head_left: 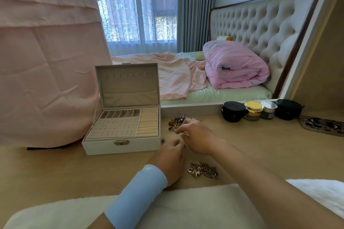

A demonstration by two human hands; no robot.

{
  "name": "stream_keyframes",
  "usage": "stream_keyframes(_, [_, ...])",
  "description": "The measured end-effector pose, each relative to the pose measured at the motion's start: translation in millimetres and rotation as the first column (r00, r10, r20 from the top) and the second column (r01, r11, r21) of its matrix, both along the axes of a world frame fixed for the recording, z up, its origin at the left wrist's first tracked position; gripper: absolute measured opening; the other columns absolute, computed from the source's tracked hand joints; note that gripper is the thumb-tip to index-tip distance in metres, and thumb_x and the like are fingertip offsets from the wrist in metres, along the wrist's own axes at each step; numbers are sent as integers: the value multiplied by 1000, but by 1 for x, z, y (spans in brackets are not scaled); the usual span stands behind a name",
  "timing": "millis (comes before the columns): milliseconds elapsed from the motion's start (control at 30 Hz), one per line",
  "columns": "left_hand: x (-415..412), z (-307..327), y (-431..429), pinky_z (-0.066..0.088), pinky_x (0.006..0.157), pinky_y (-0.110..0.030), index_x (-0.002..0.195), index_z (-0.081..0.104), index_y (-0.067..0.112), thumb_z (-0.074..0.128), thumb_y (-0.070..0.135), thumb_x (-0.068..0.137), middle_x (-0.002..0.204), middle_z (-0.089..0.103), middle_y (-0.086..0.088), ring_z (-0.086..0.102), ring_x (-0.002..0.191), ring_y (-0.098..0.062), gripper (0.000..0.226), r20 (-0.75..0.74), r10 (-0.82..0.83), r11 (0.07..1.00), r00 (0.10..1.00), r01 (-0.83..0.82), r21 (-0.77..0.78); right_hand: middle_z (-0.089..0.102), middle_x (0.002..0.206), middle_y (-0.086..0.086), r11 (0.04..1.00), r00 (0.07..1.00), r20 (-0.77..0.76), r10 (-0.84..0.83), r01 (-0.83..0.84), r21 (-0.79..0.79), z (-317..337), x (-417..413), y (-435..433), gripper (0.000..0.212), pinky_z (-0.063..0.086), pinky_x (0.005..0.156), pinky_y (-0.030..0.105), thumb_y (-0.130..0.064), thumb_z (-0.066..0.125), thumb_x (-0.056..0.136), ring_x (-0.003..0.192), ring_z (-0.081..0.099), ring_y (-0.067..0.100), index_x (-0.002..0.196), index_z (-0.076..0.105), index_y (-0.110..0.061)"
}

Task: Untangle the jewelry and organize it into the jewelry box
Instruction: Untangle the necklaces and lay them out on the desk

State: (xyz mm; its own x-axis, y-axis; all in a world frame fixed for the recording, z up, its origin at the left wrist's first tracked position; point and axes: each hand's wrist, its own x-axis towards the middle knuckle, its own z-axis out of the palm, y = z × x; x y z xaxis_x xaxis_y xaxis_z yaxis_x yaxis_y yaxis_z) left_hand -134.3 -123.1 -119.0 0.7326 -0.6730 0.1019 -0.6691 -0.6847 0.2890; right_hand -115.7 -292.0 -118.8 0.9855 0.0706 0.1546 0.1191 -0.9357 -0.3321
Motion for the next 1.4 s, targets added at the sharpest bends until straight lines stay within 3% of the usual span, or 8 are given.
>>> stream_keyframes(100, [15,23,22,41,79,-26,110,70,25,55,18,92,110,63,2,55,102,-20,24,193,28,988,981,2,-156,59,112,-6,999,998,-57,38,-36,37,8,8,23,25,49,91,37,-32,61,95,106,56,17,119,69,-29])
stream_keyframes(167, [32,31,33,41,78,-30,99,72,22,65,16,84,101,64,0,56,99,-24,18,294,127,971,947,-58,-232,55,102,-10,999,995,-88,41,-40,13,7,14,37,27,47,81,33,-36,60,95,102,57,16,120,68,-30])
stream_keyframes(367, [54,16,48,31,108,-34,135,52,30,54,36,93,144,46,4,35,135,-18,43,254,204,975,945,-173,-139,66,117,-4,997,998,-48,-37,34,-72,1,28,47,24,51,84,33,-40,61,97,109,61,18,116,71,-29])
stream_keyframes(633, [51,15,37,22,114,-35,140,45,29,47,36,95,150,37,4,24,141,-17,46,265,182,982,947,-163,-92,59,114,-6,990,989,46,-140,141,-30,10,38,16,28,46,79,31,-38,67,94,103,61,18,121,70,-33])
stream_keyframes(867, [11,14,11,50,86,-33,104,69,26,57,25,92,103,61,8,56,92,-11,16,86,-182,947,980,198,-253,57,94,-20,999,999,20,-48,48,-19,23,-39,-14,17,44,77,23,-30,61,98,90,58,4,107,75,-33])
stream_keyframes(1033, [-18,-12,1,41,102,-21,124,66,26,54,29,94,126,60,10,55,112,-10,32,17,-396,913,918,396,-95,60,93,-22,999,998,19,-52,52,5,6,-104,-25,15,44,73,19,-31,63,96,79,54,-4,103,76,-35])
stream_keyframes(1200, [-17,-17,9,39,106,-28,135,57,32,43,48,93,137,53,8,48,121,-15,47,73,-377,926,924,376,19,61,129,-20,999,999,-24,29,-29,27,-14,-131,-26,38,44,100,26,-30,51,95,117,51,1,129,66,-36])
stream_keyframes(1400, [-10,-16,23,32,110,-28,130,57,46,31,66,85,150,40,12,41,132,-13,55,22,-337,942,941,336,25,12,167,-17,975,984,-170,-54,15,-220,-13,-130,-23,57,8,124,34,-50,33,105,153,5,3,159,20,-35])
